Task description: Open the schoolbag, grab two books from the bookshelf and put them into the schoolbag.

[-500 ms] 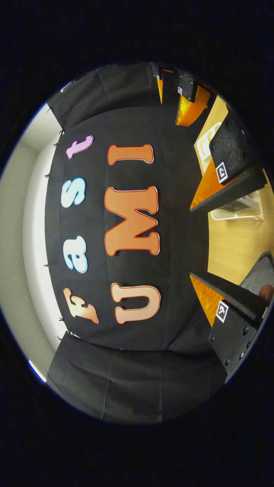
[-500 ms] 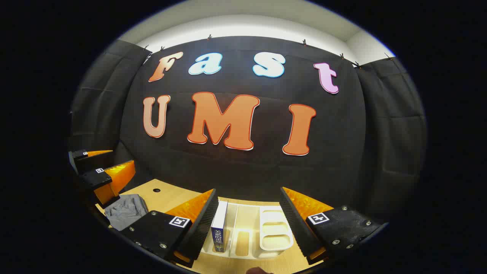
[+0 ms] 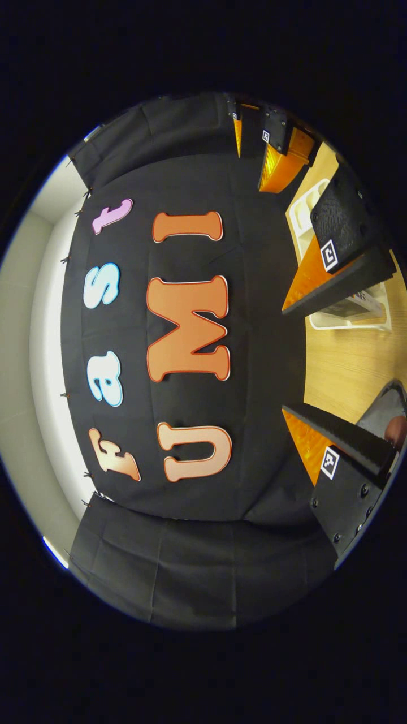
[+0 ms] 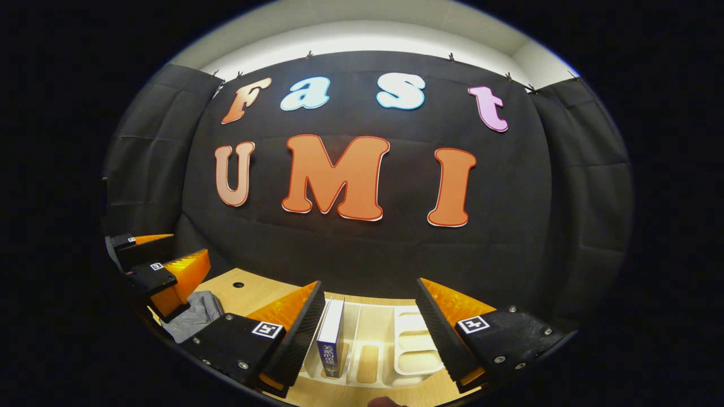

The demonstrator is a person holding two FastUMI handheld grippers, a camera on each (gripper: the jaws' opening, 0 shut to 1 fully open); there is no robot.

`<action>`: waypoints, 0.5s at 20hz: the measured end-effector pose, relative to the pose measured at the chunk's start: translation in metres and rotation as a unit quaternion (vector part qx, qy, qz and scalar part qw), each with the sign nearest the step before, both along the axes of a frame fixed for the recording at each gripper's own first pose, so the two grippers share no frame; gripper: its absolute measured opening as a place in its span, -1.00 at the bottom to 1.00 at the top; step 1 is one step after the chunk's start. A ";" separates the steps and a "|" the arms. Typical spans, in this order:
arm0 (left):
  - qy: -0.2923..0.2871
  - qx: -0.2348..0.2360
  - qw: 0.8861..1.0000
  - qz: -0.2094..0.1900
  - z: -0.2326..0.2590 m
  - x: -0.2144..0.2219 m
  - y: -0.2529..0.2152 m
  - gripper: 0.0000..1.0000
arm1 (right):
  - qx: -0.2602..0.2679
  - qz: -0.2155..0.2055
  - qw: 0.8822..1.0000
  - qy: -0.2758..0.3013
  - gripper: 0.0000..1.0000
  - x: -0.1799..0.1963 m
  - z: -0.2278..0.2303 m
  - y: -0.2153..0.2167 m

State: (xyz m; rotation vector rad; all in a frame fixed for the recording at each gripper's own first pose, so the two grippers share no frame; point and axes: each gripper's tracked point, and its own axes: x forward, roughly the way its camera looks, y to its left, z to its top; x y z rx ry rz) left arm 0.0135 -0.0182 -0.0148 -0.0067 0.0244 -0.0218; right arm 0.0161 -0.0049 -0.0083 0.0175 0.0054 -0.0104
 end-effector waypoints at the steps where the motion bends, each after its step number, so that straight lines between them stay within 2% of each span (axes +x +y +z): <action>1: 0.002 -0.001 1.000 -0.002 -0.001 0.002 0.001 0.92 | 0.003 -0.010 1.000 0.002 0.92 0.002 0.000 -0.001; 3: -0.001 -0.004 1.000 -0.007 0.001 0.007 0.004 1.00 | 0.016 -0.016 1.000 0.003 0.92 0.006 0.002 0.003; 4: -0.002 -0.003 1.000 -0.011 0.001 0.007 0.005 0.94 | 0.021 -0.022 1.000 0.008 0.92 0.007 -0.001 0.004; 5: -0.003 -0.001 1.000 -0.014 0.001 0.009 0.007 1.00 | 0.024 -0.027 0.999 0.014 0.92 0.008 -0.003 0.004; 6: -0.006 0.000 1.000 -0.014 0.001 0.010 0.010 0.94 | 0.026 -0.030 0.999 0.015 0.92 0.009 -0.004 0.006; 10: 0.001 0.009 1.000 -0.015 -0.005 0.013 0.019 0.94 | 0.022 -0.043 0.999 0.016 0.92 0.008 -0.004 0.006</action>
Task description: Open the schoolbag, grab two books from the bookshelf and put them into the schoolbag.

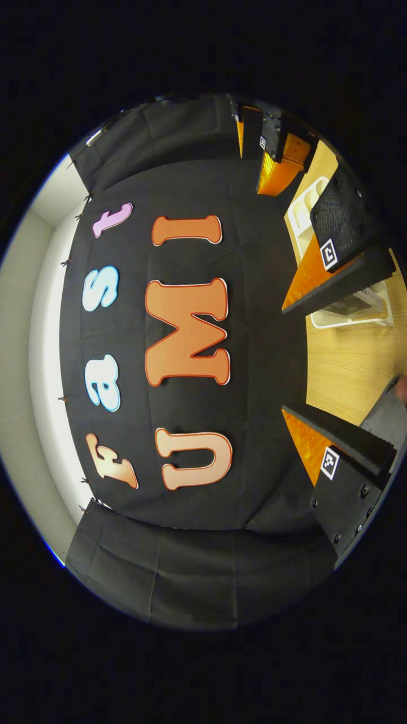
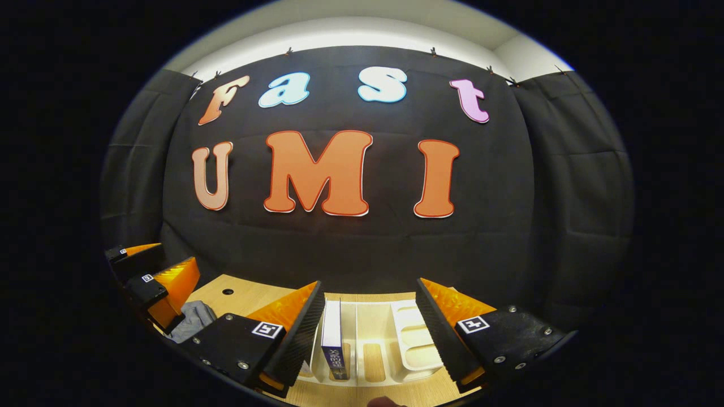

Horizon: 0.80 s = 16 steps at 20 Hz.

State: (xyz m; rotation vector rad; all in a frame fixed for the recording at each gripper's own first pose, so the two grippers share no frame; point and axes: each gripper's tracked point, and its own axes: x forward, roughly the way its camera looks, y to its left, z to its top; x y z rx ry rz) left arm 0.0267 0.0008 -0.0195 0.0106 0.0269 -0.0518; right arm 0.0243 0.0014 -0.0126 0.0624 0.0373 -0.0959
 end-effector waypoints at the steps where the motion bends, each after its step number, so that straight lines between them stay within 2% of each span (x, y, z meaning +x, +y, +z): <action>1: -0.002 0.005 1.000 0.001 0.001 0.000 0.001 0.94 | 0.000 -0.001 1.000 0.000 0.92 0.000 0.000 0.000; 5: -0.010 0.041 0.999 0.011 0.000 0.003 0.011 0.94 | 0.001 0.001 1.000 0.006 0.92 0.001 -0.004 0.004; 9: 0.010 0.119 0.993 0.023 -0.035 -0.005 0.017 0.94 | 0.000 0.009 1.000 0.011 0.92 0.003 -0.006 0.000; 16: 0.098 0.227 0.968 0.041 -0.121 -0.031 0.027 0.93 | -0.016 0.020 1.000 0.014 0.92 0.014 -0.020 -0.017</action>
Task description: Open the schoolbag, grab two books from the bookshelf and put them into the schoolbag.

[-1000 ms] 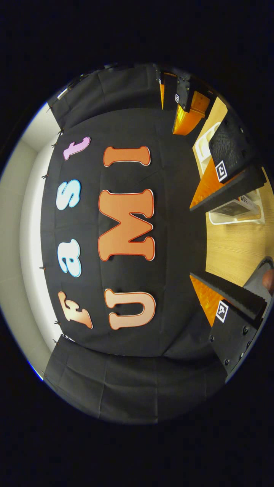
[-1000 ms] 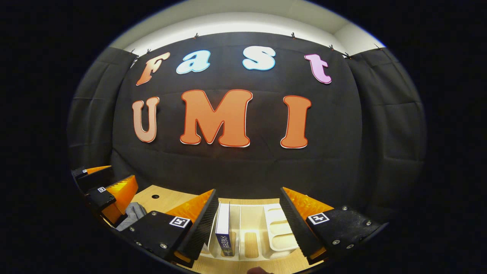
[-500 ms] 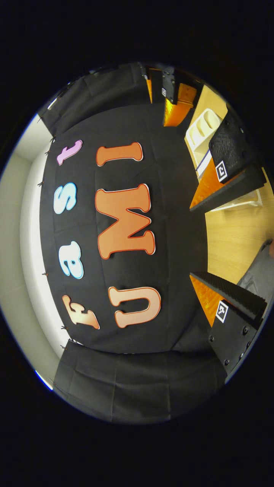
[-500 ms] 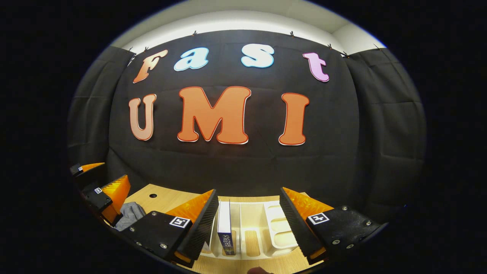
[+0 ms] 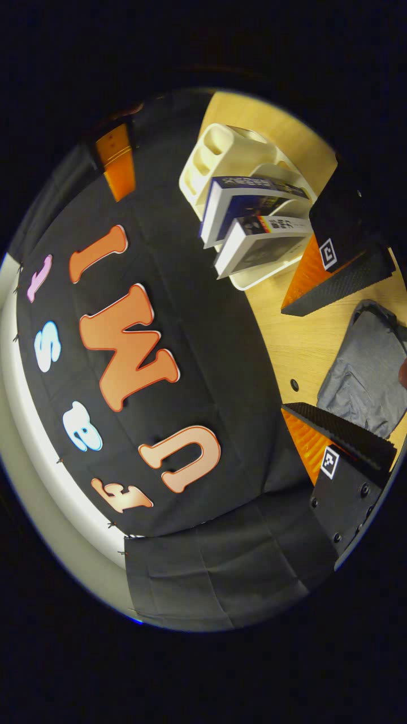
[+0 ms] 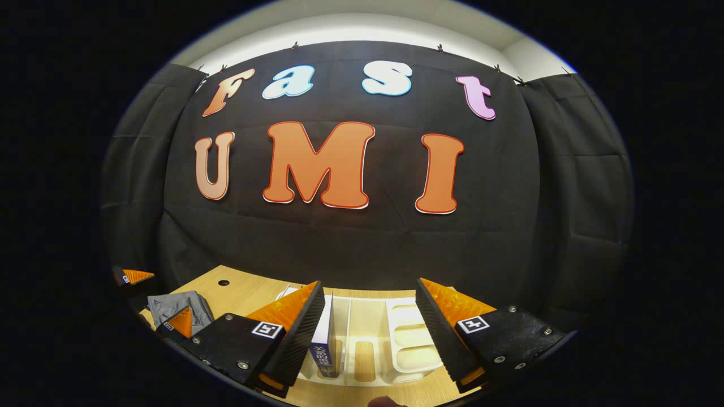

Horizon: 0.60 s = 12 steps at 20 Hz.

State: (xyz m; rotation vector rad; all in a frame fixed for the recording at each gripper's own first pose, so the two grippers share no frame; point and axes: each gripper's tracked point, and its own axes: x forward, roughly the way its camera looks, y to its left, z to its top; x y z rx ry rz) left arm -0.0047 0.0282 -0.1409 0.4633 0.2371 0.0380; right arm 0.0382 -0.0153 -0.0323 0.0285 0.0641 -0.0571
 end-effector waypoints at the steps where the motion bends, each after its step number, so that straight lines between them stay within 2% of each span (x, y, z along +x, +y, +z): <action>1: 0.011 0.021 1.000 0.004 -0.010 -0.004 0.001 0.94 | -0.001 0.001 1.000 0.001 0.92 0.001 -0.003 -0.003; 7: 0.079 0.131 0.988 0.011 -0.076 -0.026 0.000 0.94 | -0.002 0.010 1.000 0.007 0.92 0.010 -0.023 -0.023; 12: 0.131 0.204 0.970 0.007 -0.130 -0.050 0.006 0.94 | 0.002 0.004 1.000 0.009 0.92 0.012 -0.033 -0.042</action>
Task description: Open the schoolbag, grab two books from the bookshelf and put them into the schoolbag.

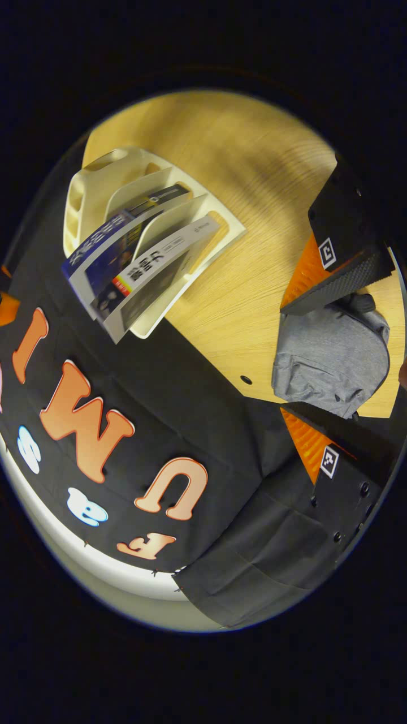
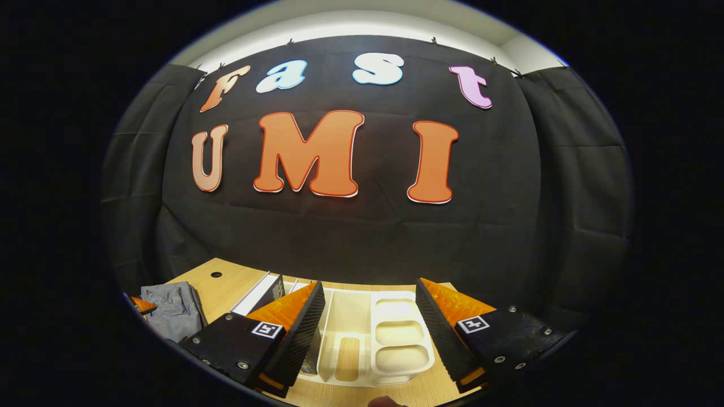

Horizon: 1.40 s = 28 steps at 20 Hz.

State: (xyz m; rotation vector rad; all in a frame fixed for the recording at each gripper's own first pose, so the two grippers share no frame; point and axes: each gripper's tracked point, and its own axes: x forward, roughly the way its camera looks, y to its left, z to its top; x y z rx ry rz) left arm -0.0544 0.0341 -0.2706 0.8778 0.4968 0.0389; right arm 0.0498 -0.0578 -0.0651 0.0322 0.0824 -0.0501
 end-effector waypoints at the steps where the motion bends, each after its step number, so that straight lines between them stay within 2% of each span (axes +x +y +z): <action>1: 0.012 0.012 1.000 0.002 -0.010 -0.003 0.003 0.94 | -0.001 -0.003 1.000 0.001 0.92 0.000 -0.002 -0.005; 7: 0.067 0.064 0.995 0.025 -0.060 -0.022 0.024 0.94 | 0.004 -0.028 1.000 0.009 0.92 -0.003 -0.013 -0.035; 13: 0.091 0.102 0.989 0.047 -0.085 -0.027 0.051 0.93 | 0.010 -0.042 0.999 0.017 0.92 -0.006 -0.020 -0.047; 17: 0.038 0.115 0.990 0.064 -0.064 -0.022 0.064 0.89 | 0.005 -0.042 0.999 0.015 0.92 -0.007 -0.017 -0.046; 20: 0.032 0.112 0.991 0.058 -0.060 -0.009 0.074 0.87 | 0.001 -0.036 0.999 0.015 0.92 -0.008 -0.016 -0.042; 23: 0.055 0.093 0.990 0.088 -0.078 -0.002 0.099 0.88 | -0.001 -0.033 0.999 0.017 0.92 -0.009 -0.016 -0.038; 26: 0.033 0.078 0.991 0.102 -0.064 0.011 0.114 0.78 | -0.011 -0.038 0.999 0.018 0.92 -0.011 -0.014 -0.036; 28: 0.023 0.048 0.994 0.093 -0.056 0.019 0.119 0.65 | -0.017 -0.046 0.999 0.020 0.92 -0.014 -0.011 -0.033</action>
